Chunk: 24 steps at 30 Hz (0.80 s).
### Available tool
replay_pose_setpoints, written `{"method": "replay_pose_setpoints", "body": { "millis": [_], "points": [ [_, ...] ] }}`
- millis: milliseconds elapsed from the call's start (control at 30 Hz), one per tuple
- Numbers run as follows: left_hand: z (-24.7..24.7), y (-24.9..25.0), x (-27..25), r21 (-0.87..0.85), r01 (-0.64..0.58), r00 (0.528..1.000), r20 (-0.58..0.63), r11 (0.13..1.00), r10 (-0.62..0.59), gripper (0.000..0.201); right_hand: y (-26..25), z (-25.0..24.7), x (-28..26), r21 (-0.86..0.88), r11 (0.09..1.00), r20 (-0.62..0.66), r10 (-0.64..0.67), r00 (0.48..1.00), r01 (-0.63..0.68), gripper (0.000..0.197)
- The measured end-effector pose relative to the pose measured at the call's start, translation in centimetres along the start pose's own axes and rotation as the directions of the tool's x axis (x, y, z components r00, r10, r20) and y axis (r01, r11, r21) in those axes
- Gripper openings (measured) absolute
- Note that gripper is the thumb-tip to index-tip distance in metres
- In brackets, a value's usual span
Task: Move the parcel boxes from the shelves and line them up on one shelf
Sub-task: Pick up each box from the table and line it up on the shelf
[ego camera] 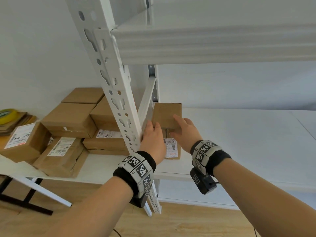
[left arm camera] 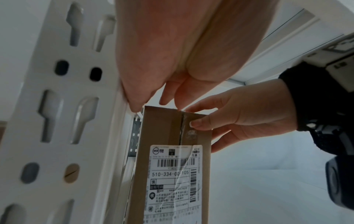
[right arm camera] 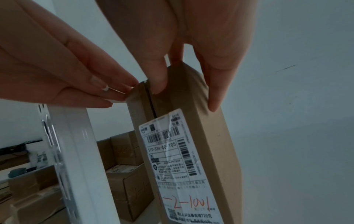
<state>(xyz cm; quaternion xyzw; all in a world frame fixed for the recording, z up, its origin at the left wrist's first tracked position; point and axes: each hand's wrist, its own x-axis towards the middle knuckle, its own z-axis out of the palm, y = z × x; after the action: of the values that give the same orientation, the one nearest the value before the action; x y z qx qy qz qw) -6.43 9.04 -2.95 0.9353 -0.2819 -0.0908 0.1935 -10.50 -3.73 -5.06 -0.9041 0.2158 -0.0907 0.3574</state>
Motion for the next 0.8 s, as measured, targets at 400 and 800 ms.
{"method": "replay_pose_setpoints", "body": {
  "millis": [400, 800],
  "points": [
    [-2.0, -2.9, -4.8, -0.14, -0.333, 0.934, -0.184, 0.932, 0.306, 0.04, -3.2, 0.7, -5.7, 0.014, 0.999, -0.279, -0.03, 0.96, 0.036, 0.052],
    [-4.8, -11.3, -8.7, -0.182, -0.209, 0.949, -0.275, 0.961, 0.154, 0.022, -9.5, 5.2, -10.2, 0.074, 0.986, -0.249, -0.126, 0.96, 0.148, 0.018]
  ]
}}
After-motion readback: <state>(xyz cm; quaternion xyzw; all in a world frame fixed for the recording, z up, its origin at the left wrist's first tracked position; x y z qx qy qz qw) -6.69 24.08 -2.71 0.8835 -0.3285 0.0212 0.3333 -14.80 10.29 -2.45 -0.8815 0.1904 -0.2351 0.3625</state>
